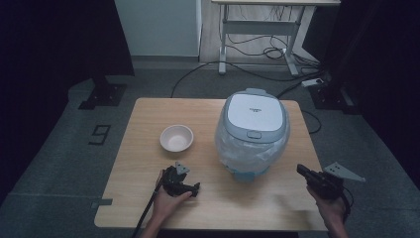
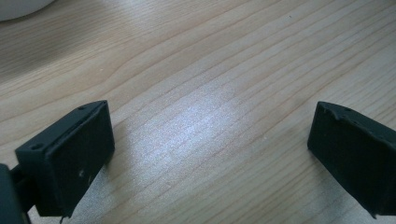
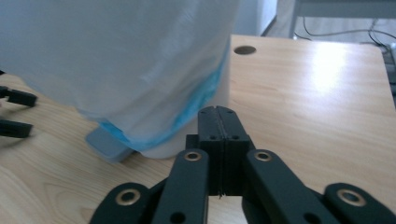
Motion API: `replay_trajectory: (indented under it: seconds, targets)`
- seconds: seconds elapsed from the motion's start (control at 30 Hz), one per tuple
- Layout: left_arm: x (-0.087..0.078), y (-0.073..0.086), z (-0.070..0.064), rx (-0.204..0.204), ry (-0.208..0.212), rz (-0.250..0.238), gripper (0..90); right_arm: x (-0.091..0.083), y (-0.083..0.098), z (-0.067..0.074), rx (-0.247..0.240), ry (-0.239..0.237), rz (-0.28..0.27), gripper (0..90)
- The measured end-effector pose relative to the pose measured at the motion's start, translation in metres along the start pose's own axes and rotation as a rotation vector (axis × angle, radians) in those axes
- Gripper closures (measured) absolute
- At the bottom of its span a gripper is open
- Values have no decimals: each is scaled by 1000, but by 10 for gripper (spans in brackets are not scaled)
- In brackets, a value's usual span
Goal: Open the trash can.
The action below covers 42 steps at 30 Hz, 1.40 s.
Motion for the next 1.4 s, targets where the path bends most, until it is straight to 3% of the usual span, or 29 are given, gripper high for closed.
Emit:
replay_trajectory:
  seconds: [0.47,1.03,1.4]
  targets:
    - [0,0,0,2,0,1,0,4,-38,27,-82,-87,-36,900]
    - [0,0,0,0,0,0,0,9,-85,37,-122,-150,-87,900]
    - [0,0,0,0,0,0,0,20,-114,59,-151,-213,-93,900]
Point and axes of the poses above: each handheld gripper's, and its own axes: x roughly forward along the jaws, y roughly out of its underside, z roughly to its left, the point moved 8 cm from there along x, roughly forward along the jaws, and after that the axes turned 15 degrees about -y, right-handed, at the moved point
